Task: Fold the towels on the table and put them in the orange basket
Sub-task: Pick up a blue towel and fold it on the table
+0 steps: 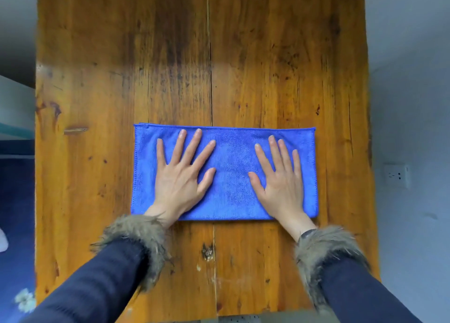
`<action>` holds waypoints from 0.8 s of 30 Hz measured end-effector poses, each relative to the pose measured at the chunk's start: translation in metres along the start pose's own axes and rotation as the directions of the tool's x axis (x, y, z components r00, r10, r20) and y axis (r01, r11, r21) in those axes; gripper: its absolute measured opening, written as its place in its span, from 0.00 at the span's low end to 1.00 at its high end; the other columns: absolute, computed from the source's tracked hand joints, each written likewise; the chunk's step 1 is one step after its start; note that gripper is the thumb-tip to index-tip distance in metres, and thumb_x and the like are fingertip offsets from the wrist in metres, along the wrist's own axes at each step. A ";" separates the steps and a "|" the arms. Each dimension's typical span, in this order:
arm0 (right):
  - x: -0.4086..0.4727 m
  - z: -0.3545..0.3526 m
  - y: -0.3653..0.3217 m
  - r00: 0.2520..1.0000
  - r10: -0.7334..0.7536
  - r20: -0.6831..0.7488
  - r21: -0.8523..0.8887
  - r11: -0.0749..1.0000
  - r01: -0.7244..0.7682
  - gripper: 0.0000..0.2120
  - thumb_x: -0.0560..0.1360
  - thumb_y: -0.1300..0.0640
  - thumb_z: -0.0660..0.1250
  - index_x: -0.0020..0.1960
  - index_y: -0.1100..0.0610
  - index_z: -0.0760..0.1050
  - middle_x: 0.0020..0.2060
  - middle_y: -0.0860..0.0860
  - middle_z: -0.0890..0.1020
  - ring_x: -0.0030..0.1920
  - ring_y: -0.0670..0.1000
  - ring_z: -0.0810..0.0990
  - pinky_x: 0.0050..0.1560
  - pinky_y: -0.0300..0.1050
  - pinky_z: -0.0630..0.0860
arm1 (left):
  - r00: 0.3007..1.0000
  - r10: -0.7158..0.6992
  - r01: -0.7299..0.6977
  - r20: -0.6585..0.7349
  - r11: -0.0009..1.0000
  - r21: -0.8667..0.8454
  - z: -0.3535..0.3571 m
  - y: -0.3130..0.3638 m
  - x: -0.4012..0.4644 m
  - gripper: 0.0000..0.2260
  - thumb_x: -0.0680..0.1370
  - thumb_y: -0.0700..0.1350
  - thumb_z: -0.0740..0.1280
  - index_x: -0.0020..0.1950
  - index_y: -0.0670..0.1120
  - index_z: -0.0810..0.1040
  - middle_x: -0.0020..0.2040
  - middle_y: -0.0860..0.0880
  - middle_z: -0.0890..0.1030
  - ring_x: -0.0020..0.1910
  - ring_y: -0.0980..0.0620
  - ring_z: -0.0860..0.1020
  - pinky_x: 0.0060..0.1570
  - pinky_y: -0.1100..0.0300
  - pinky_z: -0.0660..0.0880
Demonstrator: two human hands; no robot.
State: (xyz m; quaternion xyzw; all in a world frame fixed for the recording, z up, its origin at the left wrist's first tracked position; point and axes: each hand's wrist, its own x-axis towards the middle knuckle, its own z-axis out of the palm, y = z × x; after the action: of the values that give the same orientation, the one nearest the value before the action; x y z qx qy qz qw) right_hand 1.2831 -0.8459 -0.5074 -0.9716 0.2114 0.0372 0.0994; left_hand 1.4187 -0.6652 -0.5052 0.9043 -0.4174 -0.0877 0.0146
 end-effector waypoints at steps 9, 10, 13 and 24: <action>-0.001 -0.009 0.039 0.986 0.166 0.006 0.031 0.986 -0.166 0.29 0.77 0.41 0.47 0.75 0.51 0.55 0.76 0.56 0.52 0.76 0.53 0.48 0.74 0.53 0.44 | 0.983 -0.181 0.182 0.032 0.983 -0.028 -0.006 -0.066 -0.033 0.26 0.78 0.56 0.48 0.75 0.49 0.60 0.76 0.45 0.57 0.75 0.41 0.53 0.69 0.35 0.46; -0.001 -0.011 0.038 0.985 0.174 0.005 0.025 0.984 -0.174 0.29 0.77 0.41 0.46 0.75 0.51 0.54 0.76 0.56 0.51 0.76 0.53 0.47 0.74 0.52 0.43 | 0.978 -0.205 0.207 0.037 0.978 -0.041 -0.007 -0.069 -0.036 0.26 0.78 0.56 0.48 0.75 0.49 0.59 0.77 0.45 0.56 0.75 0.41 0.52 0.69 0.35 0.45; 0.001 -0.014 0.028 0.977 0.213 -0.027 0.025 0.977 -0.213 0.29 0.77 0.41 0.47 0.75 0.52 0.54 0.76 0.57 0.50 0.76 0.55 0.47 0.73 0.53 0.39 | 0.962 -0.269 0.273 0.047 0.956 -0.105 -0.012 -0.072 -0.044 0.26 0.78 0.54 0.44 0.75 0.48 0.57 0.77 0.46 0.54 0.76 0.43 0.49 0.70 0.37 0.45; 0.024 -0.014 0.000 0.966 0.244 -0.082 0.013 0.970 -0.244 0.27 0.79 0.46 0.52 0.75 0.54 0.55 0.76 0.58 0.53 0.76 0.56 0.49 0.73 0.56 0.40 | 0.988 -0.150 0.147 -0.025 0.985 -0.091 -0.030 -0.066 -0.005 0.26 0.80 0.53 0.45 0.76 0.44 0.53 0.78 0.46 0.50 0.76 0.45 0.46 0.72 0.42 0.44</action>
State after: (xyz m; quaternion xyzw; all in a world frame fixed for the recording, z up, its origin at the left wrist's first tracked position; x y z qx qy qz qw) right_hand 1.3049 -0.8586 -0.4963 -0.9387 0.3335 0.0084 0.0865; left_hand 1.4707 -0.6196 -0.4815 0.9327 -0.3441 -0.0929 0.0549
